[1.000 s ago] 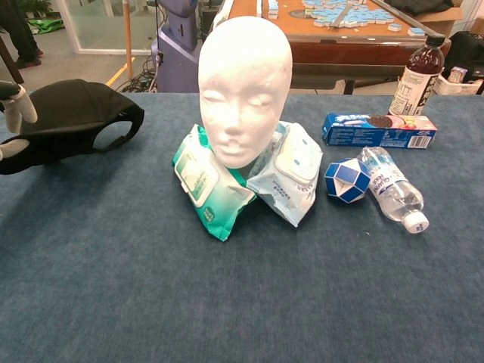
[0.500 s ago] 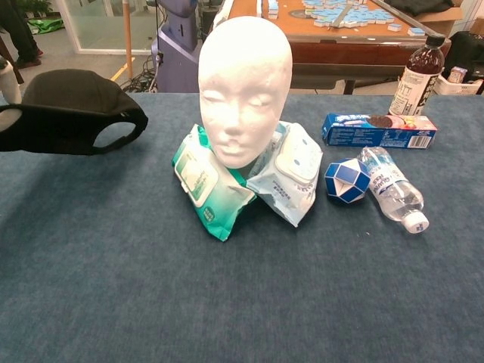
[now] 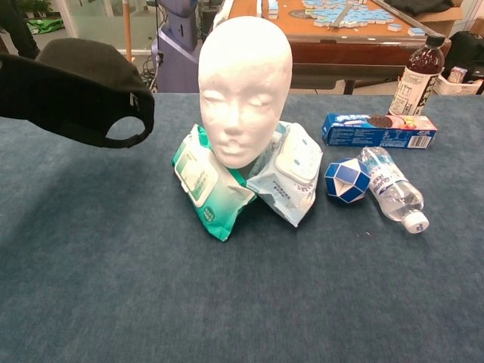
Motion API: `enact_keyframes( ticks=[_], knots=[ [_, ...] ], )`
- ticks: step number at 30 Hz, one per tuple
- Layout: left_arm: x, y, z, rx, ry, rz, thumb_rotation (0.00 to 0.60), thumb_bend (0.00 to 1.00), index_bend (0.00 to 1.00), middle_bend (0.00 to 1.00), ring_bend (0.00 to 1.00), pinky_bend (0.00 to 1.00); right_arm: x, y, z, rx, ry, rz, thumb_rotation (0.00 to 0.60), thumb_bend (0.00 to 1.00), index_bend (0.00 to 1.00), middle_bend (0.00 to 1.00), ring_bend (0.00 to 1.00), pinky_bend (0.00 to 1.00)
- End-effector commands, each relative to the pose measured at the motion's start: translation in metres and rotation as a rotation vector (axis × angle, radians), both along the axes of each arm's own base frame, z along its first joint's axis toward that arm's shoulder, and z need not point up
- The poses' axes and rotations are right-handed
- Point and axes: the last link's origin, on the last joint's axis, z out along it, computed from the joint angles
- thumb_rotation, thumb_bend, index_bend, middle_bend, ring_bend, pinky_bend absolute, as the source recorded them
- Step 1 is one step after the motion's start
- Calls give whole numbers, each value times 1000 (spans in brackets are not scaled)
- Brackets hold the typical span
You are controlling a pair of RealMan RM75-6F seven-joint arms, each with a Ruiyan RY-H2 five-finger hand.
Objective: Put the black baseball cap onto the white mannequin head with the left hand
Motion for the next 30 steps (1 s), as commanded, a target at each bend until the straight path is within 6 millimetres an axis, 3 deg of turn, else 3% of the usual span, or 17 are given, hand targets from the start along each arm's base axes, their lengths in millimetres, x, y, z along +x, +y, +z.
enact_keyframes(
  ticks=[1,12,20,24,30],
  knots=[
    [6,0,7,29,3,-31,600,325,756,867,645,792,0,0,0,0,0,1,600,0,176,269,129,198],
    [42,6,41,164,-62,-164,600,324,795,919,674,815,0,0,-1,1,2,2,600,0,175,269,129,198],
    [88,5,62,245,-155,-268,600,324,814,942,687,826,0,1,0,-1,0,3,600,0,176,269,129,198],
    [113,1,60,240,-155,-316,600,325,815,944,689,826,0,1,1,-3,-2,4,600,0,175,269,129,198],
    [153,2,41,202,-140,-365,600,324,819,951,693,829,0,2,2,-5,-5,6,600,0,176,269,129,198]
  ],
)
